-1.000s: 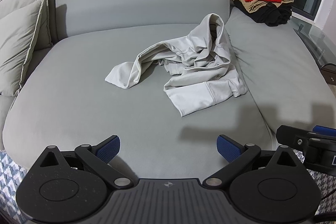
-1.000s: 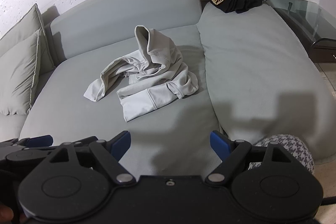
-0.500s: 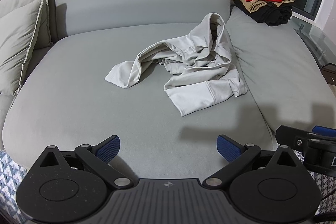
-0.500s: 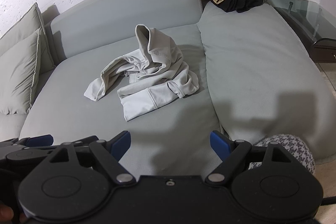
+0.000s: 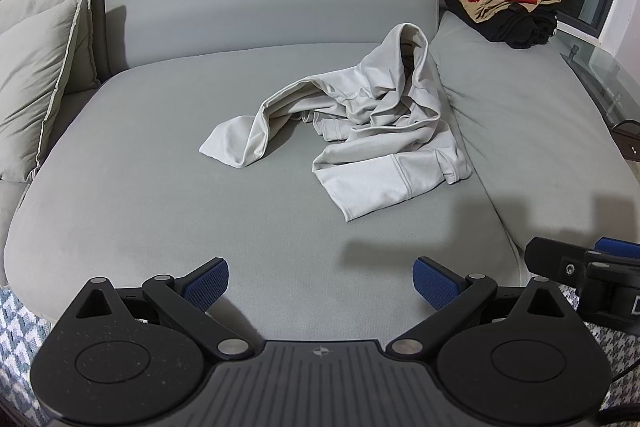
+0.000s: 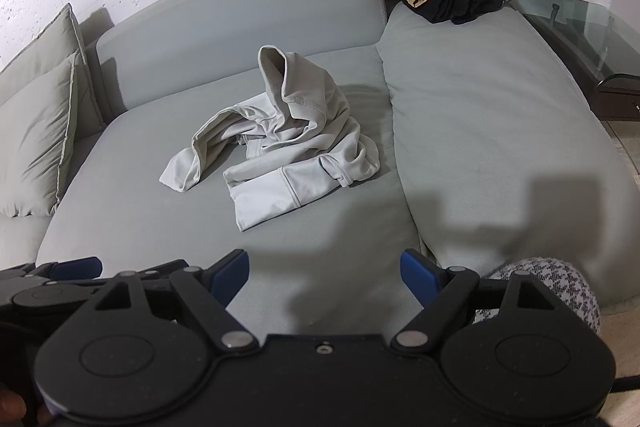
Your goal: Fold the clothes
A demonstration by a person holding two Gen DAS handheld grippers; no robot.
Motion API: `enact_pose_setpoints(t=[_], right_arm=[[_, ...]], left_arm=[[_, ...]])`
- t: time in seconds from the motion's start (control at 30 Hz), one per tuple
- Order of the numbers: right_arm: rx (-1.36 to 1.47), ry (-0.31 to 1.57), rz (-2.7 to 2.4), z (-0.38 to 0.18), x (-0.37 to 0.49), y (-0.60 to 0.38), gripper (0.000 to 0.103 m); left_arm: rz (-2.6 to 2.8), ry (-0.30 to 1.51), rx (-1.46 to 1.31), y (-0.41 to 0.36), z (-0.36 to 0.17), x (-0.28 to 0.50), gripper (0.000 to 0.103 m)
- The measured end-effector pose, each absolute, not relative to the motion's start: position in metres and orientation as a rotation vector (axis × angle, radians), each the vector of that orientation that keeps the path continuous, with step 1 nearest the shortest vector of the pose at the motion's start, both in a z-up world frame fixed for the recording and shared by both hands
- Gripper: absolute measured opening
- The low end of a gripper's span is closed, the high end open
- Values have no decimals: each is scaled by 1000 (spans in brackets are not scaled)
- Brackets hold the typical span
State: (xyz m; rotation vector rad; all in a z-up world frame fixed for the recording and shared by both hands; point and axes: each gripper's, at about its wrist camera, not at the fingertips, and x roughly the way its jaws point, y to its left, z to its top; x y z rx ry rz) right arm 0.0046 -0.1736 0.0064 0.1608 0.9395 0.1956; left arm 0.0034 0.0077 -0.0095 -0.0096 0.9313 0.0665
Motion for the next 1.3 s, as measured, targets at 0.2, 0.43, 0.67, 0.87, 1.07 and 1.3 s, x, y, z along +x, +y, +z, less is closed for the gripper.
enact_pose_setpoints(t=[0.2, 0.43, 0.67, 0.87, 1.07, 1.3], right_arm=[[169, 892, 209, 18, 15, -178, 83], [174, 769, 251, 38, 49, -183, 85], [166, 740, 280, 5, 97, -179, 55], [123, 693, 323, -6, 142, -158, 51], [40, 685, 307, -18, 184, -131, 54], [48, 702, 274, -34, 222, -123, 2]], left_arm=[[142, 829, 4, 33, 11, 12, 100], [195, 728, -10, 71, 22, 37, 99], [56, 813, -131, 72, -48, 60, 63], [28, 725, -171, 65, -60, 81, 67], [85, 760, -200, 66, -68, 110, 82], [76, 833, -179, 73, -81, 116, 71]])
